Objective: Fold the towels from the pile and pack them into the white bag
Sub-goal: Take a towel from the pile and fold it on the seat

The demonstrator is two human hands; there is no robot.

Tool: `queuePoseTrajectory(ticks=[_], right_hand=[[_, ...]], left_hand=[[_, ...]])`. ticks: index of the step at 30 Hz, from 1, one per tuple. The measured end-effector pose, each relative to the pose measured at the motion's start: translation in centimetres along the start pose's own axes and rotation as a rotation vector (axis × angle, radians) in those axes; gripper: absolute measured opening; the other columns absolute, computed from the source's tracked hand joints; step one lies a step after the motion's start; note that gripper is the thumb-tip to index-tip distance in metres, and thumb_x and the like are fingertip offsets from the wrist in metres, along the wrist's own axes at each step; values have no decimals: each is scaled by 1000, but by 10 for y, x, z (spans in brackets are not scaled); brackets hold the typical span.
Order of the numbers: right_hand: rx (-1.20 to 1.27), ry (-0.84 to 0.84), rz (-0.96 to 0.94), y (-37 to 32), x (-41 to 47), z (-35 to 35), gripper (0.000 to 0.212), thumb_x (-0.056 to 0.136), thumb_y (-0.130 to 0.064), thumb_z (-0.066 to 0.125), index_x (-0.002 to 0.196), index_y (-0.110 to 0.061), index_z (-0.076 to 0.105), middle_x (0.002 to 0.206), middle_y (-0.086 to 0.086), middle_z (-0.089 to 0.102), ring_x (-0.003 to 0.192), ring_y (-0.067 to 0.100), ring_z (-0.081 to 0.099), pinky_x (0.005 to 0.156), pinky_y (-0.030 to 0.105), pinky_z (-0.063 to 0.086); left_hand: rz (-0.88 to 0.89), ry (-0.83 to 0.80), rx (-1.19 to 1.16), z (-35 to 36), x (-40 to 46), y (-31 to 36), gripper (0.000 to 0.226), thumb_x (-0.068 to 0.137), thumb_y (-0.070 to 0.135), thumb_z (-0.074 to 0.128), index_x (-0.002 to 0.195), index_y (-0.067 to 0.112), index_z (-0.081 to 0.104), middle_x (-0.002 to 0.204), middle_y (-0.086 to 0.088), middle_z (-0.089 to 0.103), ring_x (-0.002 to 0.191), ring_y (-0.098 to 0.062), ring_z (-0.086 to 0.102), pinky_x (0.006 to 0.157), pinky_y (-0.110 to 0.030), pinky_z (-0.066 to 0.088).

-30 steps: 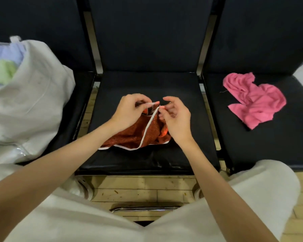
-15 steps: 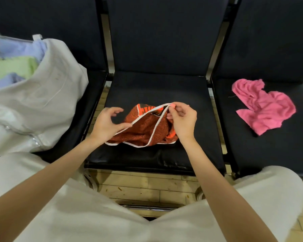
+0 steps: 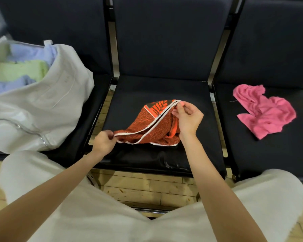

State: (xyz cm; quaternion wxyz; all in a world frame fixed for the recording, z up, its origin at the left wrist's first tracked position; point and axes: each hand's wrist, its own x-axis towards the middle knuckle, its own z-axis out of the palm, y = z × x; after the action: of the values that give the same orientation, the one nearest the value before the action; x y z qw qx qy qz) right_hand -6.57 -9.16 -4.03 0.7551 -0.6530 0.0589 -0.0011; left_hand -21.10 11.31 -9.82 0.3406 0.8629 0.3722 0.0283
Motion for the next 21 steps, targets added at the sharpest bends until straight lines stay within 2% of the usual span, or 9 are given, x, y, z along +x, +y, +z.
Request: queuePoseTrajectory(ticks=[3, 6, 11, 13, 16, 18, 21], right_hand=[[38, 6, -20, -10, 2, -2, 11, 89, -4, 63, 99, 0, 68, 82, 11, 70, 72, 18, 70, 68, 27, 58], [54, 35, -70, -24, 6, -6, 12, 90, -5, 62, 99, 0, 67, 83, 12, 71, 72, 19, 70, 67, 26, 56], [-26, 25, -206, -42, 16, -14, 9, 89, -7, 63, 96, -5, 68, 84, 11, 71, 71, 17, 70, 67, 26, 58], [-50, 46, -219, -41, 19, -16, 9, 89, -7, 63, 96, -6, 69, 83, 10, 71, 71, 18, 71, 70, 29, 58], [-71, 91, -197, -37, 21, -22, 12, 89, -7, 63, 99, -2, 68, 84, 11, 71, 70, 17, 70, 70, 29, 58], [-95, 116, -207, -39, 22, -26, 11, 90, -7, 62, 98, -3, 67, 83, 10, 71, 68, 15, 70, 69, 28, 58], [-86, 166, -224, -52, 24, -32, 7, 90, -5, 61, 93, -8, 66, 79, 5, 68, 63, 9, 66, 66, 24, 56]], left_hand=[[-57, 195, -202, -5, 12, 13, 14, 91, 13, 59, 97, 2, 64, 89, -8, 63, 85, -23, 59, 79, -31, 46], [-155, 245, -438, -16, 27, 23, 5, 90, 11, 59, 90, 7, 59, 90, -15, 67, 69, -24, 64, 78, -42, 57], [-208, 203, -470, -25, 36, 24, 4, 88, 8, 63, 87, 7, 59, 85, -19, 70, 65, -25, 69, 69, -42, 59], [-331, 160, -500, -23, 36, 28, 12, 89, 14, 64, 93, 3, 61, 78, -15, 69, 61, -21, 67, 58, -34, 59], [-534, 3, -641, -21, 36, 40, 22, 94, 19, 58, 94, -3, 61, 72, -12, 66, 57, -19, 65, 41, -23, 52], [-510, 38, -680, -30, 44, 54, 22, 96, 17, 55, 94, -5, 60, 70, -13, 65, 46, -17, 64, 36, -21, 50], [-304, 232, -676, -64, 61, 91, 20, 95, 16, 54, 95, -3, 60, 67, -12, 64, 33, -8, 57, 35, -20, 47]])
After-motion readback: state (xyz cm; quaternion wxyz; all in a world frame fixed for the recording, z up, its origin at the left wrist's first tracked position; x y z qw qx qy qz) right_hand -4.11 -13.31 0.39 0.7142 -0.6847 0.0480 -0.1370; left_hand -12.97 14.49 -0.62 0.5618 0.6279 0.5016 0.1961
